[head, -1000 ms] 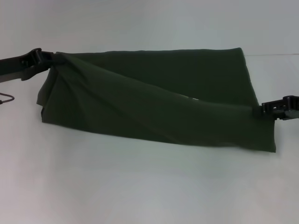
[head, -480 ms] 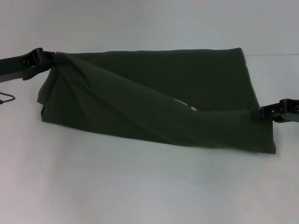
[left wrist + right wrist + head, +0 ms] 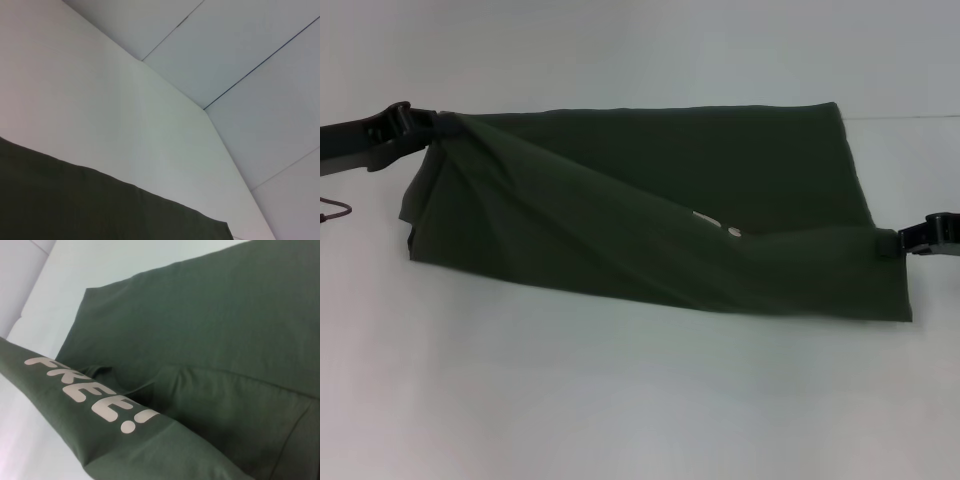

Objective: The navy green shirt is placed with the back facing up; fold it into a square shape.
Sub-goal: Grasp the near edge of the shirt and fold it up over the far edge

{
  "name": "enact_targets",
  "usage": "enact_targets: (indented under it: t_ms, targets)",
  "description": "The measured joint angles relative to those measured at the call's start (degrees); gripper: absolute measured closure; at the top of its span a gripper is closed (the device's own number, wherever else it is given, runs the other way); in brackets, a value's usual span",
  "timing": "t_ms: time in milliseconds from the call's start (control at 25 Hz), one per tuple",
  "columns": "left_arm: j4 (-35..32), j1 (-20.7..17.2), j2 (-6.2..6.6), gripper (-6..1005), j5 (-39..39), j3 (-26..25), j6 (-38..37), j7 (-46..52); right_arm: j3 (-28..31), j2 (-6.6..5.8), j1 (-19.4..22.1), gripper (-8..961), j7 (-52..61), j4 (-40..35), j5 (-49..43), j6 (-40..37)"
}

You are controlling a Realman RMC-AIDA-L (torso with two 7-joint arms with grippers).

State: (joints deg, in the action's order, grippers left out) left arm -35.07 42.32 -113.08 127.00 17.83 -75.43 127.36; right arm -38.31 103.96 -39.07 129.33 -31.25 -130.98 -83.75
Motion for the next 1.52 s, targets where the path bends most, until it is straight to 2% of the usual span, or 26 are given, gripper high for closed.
enact_targets:
  t_ms: [200,480,800,960,1120,1240,1400,1520]
  targets:
    - [0.00,-0.11,-0.08,950,0.00,-0.15,0.11,0.00,0.34,-0.06,0.27,916,-1.10,-0.23,0.15,-0.14]
    - [0.00,-0.29,-0.12,950,0.00,-0.31,-0.28,0.00,1.66,-0.25,0.74,916,-2.09,-0.58,0.31,-1.49]
    - [-1.18,-2.13,-0.10,951,0.00,-0.37,-3.44,0.83,8.87,-0.36,3.01,913,-4.13,-3.92,0.88,-8.72]
    - [-1.73,-2.60,-0.23,951,-0.35,-1.13,-3.41,1.07,12.92,-0.65,3.63,911,-5.57,-4.26,3.66,-11.02]
    - [-1.80,-2.54,-0.23,950,-2.41,-1.34,-2.49,0.67,13.91,-0.75,3.53,910,-6.47,-4.29,8.54,-10.44]
    - [-1.81,-2.24,-0.25,949,-3.49,-1.15,-1.72,0.42,13.78,-0.19,2.64,908,-6.76,-4.29,10.86,-7.35]
    - [-1.31,-1.13,-1.35,950,-6.56,-0.62,3.22,-1.67,13.59,1.08,1.00,907,-7.53,-4.16,12.49,-1.38]
    - [-0.82,-0.39,-2.58,950,-8.58,-0.49,7.31,-3.84,13.47,2.49,-0.29,905,-8.55,-4.12,13.25,4.75]
